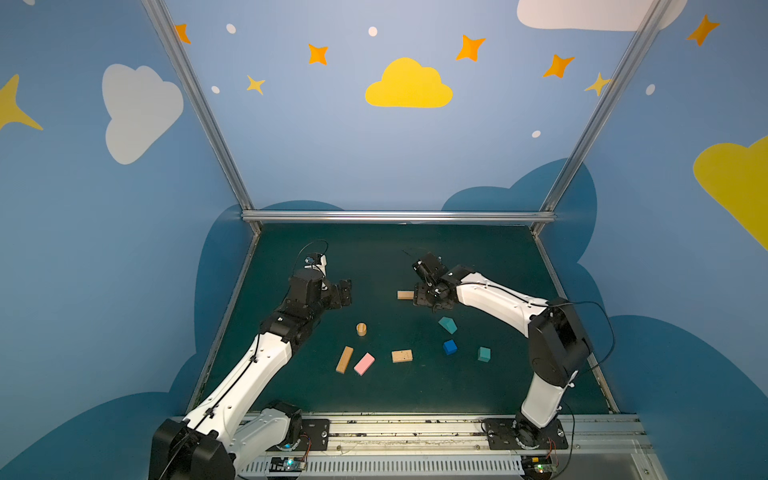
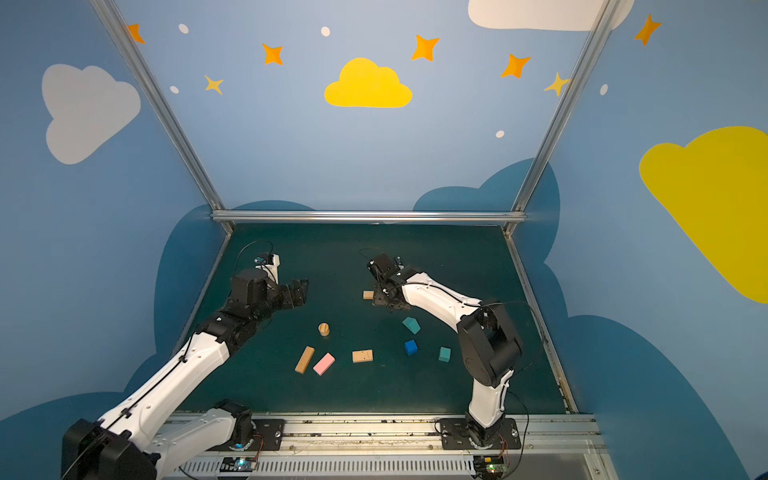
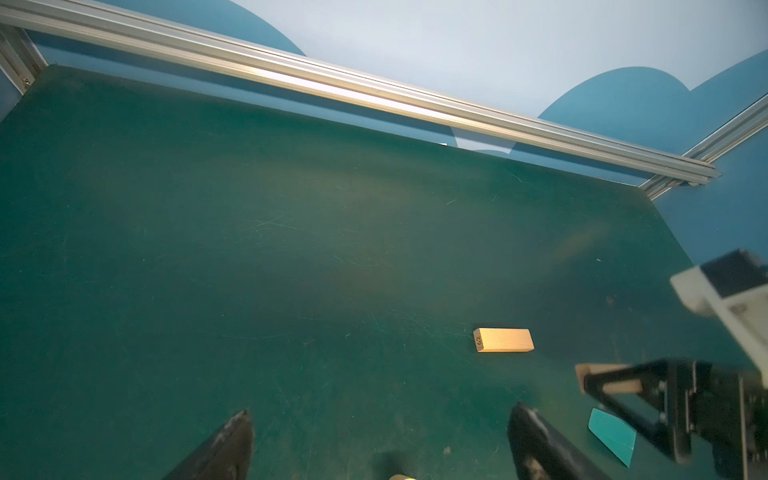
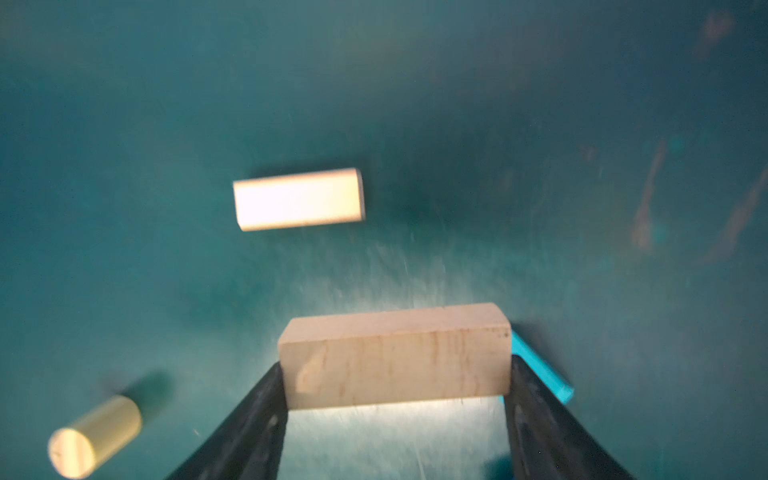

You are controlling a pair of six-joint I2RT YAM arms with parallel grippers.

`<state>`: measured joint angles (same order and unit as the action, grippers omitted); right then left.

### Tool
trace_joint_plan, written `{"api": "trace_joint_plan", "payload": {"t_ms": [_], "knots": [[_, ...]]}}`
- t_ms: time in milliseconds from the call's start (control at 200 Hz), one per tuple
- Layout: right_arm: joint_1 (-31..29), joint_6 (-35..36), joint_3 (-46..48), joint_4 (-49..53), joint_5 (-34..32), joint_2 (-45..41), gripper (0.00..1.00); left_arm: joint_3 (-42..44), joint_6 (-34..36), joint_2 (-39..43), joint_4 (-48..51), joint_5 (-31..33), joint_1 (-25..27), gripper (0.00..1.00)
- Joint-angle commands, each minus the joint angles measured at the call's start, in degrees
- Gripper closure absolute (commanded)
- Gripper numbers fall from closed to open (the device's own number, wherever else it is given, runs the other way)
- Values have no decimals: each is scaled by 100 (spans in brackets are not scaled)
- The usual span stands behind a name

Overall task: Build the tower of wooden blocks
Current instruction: 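Carry the wood bar with the right gripper over the farther wood bar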

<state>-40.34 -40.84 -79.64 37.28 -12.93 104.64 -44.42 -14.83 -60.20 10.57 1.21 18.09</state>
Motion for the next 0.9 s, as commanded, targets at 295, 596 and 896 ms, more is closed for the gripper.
{"api": "trace_joint_plan", "payload": {"t_ms": [295, 596, 896], "knots": [[203, 367, -802, 22, 493, 978, 34, -1, 75, -10, 85, 204, 24, 5], [-199, 151, -1142, 278, 361, 1466, 33, 3, 102, -18, 95, 240, 26, 5], [-377, -125, -1281, 377, 165, 1685, 33, 15, 111, -17, 68, 230, 30, 5]]}}
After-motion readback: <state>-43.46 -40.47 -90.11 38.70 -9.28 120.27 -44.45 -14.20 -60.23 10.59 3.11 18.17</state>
